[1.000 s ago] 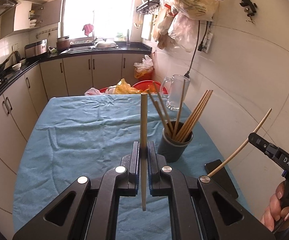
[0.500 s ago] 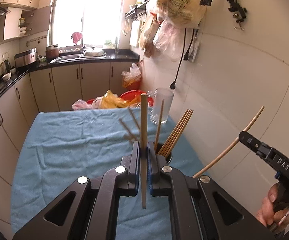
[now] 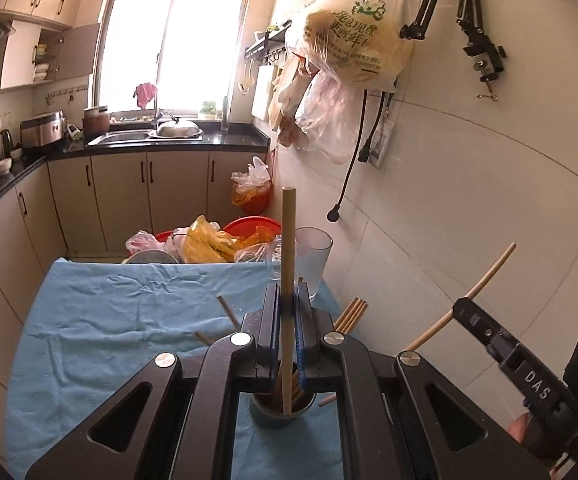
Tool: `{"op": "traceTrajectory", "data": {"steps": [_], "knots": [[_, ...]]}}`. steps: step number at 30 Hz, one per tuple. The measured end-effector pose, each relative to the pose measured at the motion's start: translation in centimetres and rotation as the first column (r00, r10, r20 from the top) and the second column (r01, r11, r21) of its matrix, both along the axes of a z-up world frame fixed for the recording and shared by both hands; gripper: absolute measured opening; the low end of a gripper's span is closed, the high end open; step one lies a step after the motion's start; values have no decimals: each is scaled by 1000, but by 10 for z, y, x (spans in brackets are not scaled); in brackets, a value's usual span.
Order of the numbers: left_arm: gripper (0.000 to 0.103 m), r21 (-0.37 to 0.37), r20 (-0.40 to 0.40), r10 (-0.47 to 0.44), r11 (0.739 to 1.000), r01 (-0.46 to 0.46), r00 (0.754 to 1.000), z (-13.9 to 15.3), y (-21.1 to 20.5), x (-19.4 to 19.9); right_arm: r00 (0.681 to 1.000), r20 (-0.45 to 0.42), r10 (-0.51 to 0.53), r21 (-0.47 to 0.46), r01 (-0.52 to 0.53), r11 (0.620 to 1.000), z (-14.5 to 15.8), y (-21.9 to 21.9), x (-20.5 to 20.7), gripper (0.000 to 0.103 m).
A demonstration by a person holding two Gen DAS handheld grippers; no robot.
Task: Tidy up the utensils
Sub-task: 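Lower both tools' chopsticks into the holder and open both tools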
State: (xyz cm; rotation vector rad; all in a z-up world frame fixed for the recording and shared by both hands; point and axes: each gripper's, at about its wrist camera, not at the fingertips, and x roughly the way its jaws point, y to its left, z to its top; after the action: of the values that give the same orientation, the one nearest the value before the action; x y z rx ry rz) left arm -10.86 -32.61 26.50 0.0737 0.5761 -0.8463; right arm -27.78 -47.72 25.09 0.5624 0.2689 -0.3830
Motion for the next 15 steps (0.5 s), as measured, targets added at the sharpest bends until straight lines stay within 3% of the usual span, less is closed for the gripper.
{"op": "traceTrajectory", "data": {"steps": [15], "knots": [[6,50,-35,1,999,1,999,-58,-5,23,990,-132,50,40,-45,998,-54,-6,56,7]]}}
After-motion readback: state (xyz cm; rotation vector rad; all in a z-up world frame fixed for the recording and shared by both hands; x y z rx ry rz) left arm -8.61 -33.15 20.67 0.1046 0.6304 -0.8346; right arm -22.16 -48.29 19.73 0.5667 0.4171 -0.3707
